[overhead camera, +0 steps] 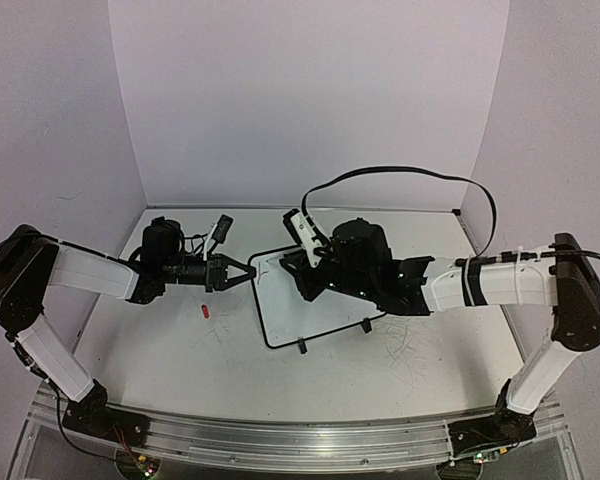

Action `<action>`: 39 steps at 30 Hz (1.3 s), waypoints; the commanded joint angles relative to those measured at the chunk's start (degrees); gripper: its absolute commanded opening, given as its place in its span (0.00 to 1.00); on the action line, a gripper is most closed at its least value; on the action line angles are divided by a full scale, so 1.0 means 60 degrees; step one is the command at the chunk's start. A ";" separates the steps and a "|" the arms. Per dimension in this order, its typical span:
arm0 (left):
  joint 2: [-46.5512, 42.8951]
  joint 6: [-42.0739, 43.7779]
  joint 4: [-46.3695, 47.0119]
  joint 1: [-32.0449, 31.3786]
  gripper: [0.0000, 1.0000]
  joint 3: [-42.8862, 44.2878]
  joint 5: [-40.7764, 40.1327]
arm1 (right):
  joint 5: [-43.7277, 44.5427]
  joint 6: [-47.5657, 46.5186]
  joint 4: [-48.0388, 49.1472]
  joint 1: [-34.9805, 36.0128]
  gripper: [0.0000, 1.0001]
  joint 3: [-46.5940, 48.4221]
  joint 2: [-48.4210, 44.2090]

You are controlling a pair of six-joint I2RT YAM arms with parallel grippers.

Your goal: Write a sentence on the whiteboard

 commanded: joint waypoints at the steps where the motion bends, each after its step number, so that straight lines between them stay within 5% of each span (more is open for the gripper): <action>1: -0.0297 0.0095 0.0319 -0.0002 0.00 0.0006 0.0304 | 0.0199 0.0080 0.0143 0.0047 0.00 -0.0017 -0.0056; 39: -0.0284 0.0070 0.0297 -0.0002 0.00 0.0005 0.0300 | -0.0108 0.0589 0.0076 0.0276 0.00 -0.0444 -0.0519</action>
